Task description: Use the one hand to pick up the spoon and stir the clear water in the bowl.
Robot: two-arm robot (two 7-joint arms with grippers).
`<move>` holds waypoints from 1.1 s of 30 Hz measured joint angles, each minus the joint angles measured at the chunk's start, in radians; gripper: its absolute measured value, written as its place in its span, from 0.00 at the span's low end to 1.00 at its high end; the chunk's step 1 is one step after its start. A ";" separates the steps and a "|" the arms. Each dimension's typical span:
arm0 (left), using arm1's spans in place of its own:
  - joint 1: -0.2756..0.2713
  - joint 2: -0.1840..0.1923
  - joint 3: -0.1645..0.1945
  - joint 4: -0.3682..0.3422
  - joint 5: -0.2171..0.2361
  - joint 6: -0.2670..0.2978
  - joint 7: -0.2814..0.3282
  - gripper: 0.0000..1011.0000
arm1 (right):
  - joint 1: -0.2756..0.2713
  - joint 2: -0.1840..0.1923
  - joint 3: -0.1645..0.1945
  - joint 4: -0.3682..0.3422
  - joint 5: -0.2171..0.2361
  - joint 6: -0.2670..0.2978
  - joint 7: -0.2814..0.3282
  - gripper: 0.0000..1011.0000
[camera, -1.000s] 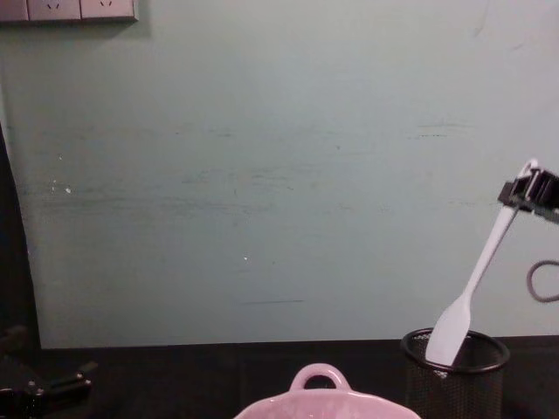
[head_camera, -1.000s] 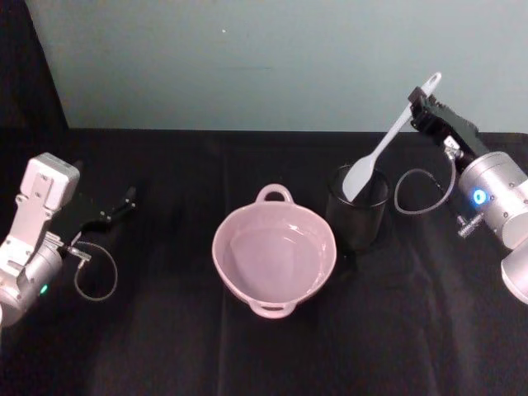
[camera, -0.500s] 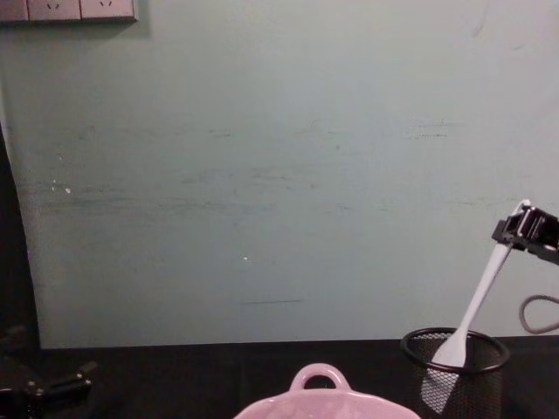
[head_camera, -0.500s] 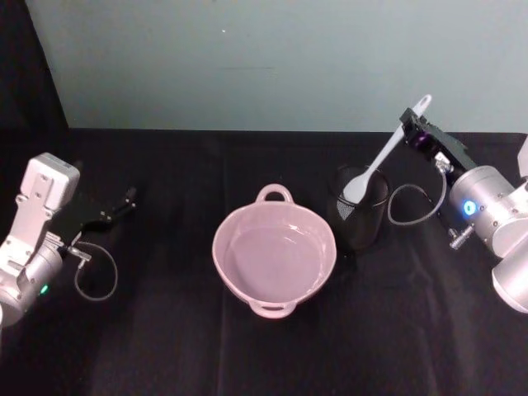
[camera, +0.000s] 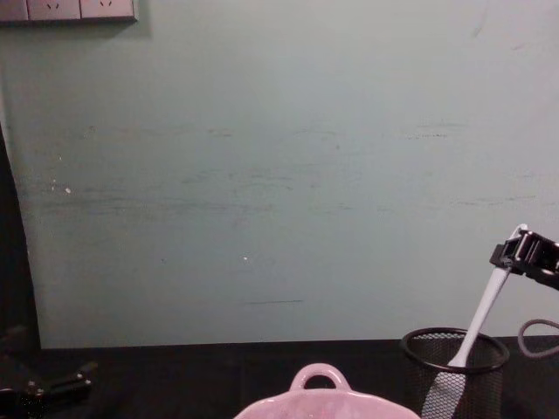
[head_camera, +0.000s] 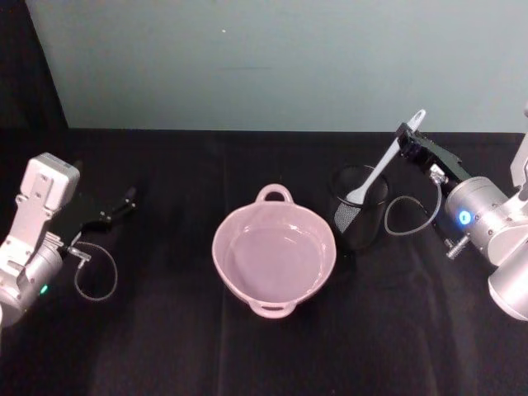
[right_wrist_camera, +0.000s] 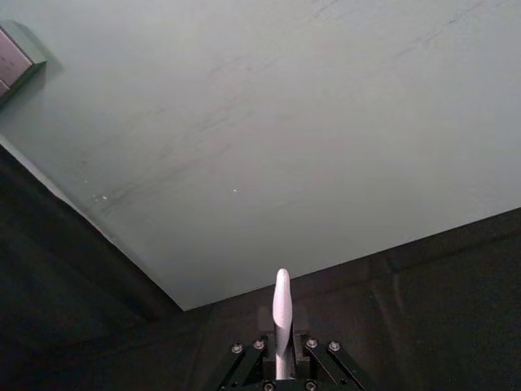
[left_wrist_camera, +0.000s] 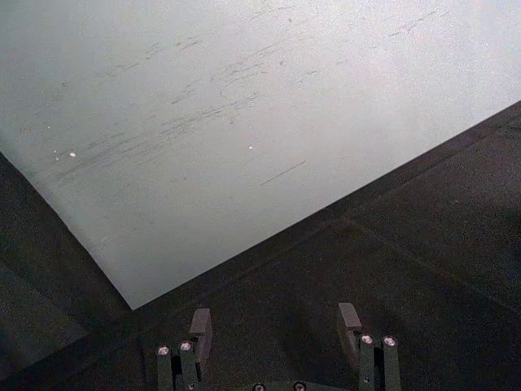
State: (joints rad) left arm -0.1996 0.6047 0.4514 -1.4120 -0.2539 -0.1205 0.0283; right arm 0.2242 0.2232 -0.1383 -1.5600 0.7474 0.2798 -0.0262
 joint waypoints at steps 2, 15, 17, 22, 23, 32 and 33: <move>0.000 0.000 0.000 0.000 0.000 0.000 0.000 1.00 | 0.002 0.004 -0.004 0.005 0.004 0.002 0.000 0.12; 0.000 0.000 0.000 0.000 0.000 0.000 0.000 1.00 | 0.007 0.012 -0.010 0.016 0.018 0.011 -0.005 0.12; 0.000 0.000 0.000 0.000 0.000 0.000 0.000 1.00 | 0.007 0.011 -0.010 0.016 0.017 0.011 -0.005 0.12; 0.000 0.000 0.000 0.000 0.000 0.000 0.000 1.00 | 0.007 0.011 -0.010 0.015 0.017 0.010 -0.005 0.17; 0.000 0.000 0.000 0.000 0.000 0.000 0.000 1.00 | 0.007 0.011 -0.009 0.015 0.016 0.010 -0.005 0.20; 0.000 0.000 0.000 0.000 0.000 0.000 0.000 1.00 | 0.006 0.010 -0.009 0.014 0.015 0.010 -0.005 0.48; 0.000 0.000 0.000 0.000 0.000 0.000 0.000 1.00 | 0.006 0.010 -0.009 0.014 0.015 0.010 -0.005 0.50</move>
State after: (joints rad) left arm -0.1996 0.6047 0.4514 -1.4120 -0.2539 -0.1205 0.0283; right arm 0.2306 0.2336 -0.1470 -1.5459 0.7621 0.2896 -0.0308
